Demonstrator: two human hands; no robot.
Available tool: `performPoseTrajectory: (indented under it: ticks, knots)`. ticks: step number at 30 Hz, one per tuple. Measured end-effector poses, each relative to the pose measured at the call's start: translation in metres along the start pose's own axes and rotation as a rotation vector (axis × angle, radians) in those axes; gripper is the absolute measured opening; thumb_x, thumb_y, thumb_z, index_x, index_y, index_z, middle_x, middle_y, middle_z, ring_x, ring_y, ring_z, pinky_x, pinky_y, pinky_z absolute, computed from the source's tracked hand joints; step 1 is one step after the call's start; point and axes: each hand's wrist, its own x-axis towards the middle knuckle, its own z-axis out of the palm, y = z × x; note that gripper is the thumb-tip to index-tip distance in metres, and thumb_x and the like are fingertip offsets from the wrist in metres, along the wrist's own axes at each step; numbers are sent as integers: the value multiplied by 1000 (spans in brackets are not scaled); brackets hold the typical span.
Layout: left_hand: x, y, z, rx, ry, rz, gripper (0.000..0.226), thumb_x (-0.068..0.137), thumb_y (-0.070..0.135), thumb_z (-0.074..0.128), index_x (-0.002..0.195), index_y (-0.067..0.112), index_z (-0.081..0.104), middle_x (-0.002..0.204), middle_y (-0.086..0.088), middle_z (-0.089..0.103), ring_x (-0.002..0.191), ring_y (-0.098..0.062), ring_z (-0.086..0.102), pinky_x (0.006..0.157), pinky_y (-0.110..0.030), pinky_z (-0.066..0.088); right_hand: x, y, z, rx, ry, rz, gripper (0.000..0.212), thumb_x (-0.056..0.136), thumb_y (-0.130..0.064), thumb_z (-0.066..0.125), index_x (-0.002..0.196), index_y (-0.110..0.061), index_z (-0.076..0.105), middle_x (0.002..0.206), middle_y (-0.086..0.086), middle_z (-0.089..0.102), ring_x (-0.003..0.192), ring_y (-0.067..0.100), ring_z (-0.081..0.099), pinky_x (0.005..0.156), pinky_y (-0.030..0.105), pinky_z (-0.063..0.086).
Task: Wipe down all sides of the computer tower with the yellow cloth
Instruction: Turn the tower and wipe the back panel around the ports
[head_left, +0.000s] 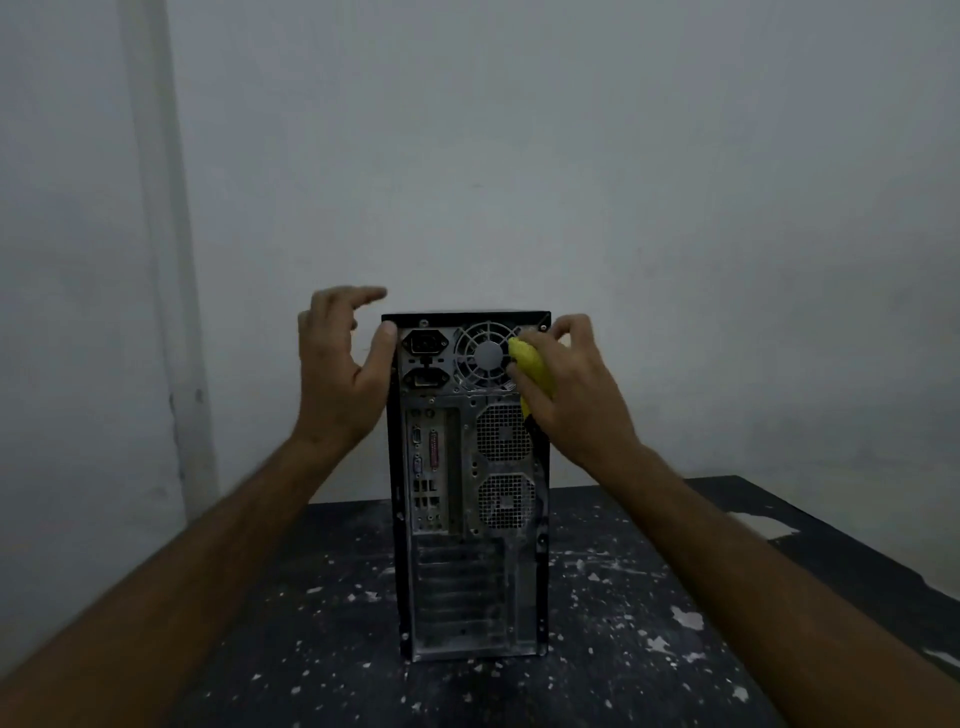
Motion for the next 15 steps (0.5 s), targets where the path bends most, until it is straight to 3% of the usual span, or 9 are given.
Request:
performPoseTrajectory:
  ticks: [3,5,7,11,15]
  knots:
    - [11,-15,11,19,-44,-79,46,100,36,51,143,21,52,142,5,50,127,-18,43,107,-43,40,-14,-14,24,-96,-157,-144,48,90,-22,74,134,-11,58,133,14,47,110,28,56,75,37,62]
    - [11,-22,17,31,-122,-83,46,101,39,46,145,24,52,142,11,52,129,-14,40,110,-43,35,-31,-7,25,-150,-268,-268,54,82,-23,80,131,-12,61,129,12,54,106,29,60,69,39,63]
    - [7,-23,20,59,-160,-48,42,102,39,43,139,26,57,131,16,56,123,-9,40,105,-40,33,-31,8,13,-176,-240,-306,45,81,-25,81,122,-14,65,120,9,59,98,26,63,61,38,61]
    - [0,-24,22,67,-137,-35,38,102,41,42,134,29,58,123,19,57,117,-9,42,95,-33,29,-11,12,8,-164,-34,-145,36,84,-20,79,118,-10,69,115,10,60,95,26,61,59,31,54]
    - [1,-30,17,119,-169,31,38,102,36,42,137,30,55,123,21,55,114,-7,38,92,-33,26,-36,17,17,-218,-238,-379,40,82,-31,79,116,-13,69,116,7,63,93,24,64,57,32,56]
